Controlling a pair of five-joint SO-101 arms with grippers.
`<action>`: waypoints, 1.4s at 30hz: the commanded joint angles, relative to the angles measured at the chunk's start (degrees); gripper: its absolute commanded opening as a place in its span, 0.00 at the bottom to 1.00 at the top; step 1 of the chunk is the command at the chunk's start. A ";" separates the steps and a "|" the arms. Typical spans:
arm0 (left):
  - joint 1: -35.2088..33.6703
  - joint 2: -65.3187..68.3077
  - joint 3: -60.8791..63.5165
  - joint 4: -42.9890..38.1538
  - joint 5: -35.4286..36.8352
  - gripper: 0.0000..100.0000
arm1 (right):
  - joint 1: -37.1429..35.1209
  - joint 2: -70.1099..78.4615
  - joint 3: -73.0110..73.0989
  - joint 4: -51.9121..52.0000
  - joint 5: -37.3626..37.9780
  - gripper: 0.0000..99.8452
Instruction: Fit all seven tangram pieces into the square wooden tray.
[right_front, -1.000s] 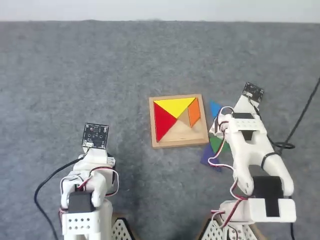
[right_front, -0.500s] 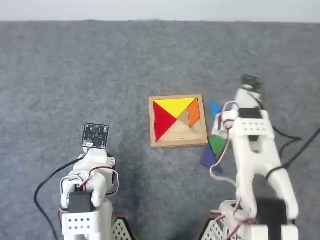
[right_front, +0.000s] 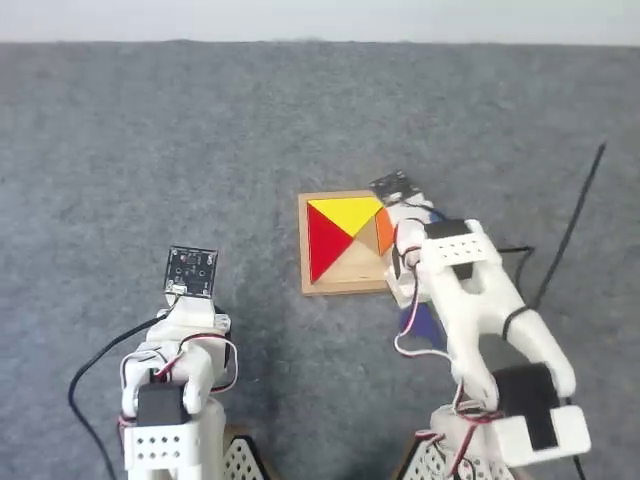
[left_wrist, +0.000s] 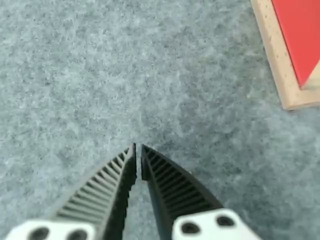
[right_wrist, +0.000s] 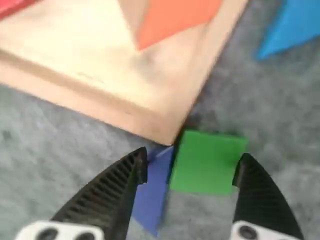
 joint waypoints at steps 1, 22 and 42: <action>0.09 -0.97 -0.66 0.18 0.00 0.02 | 3.74 0.57 -0.44 -2.33 0.97 0.28; 0.09 -0.97 -0.66 0.18 0.00 0.02 | 4.97 -6.37 -1.32 -0.04 0.70 0.15; 0.09 -0.97 -0.66 0.18 0.00 0.02 | -9.80 -12.09 -16.97 13.05 1.32 0.15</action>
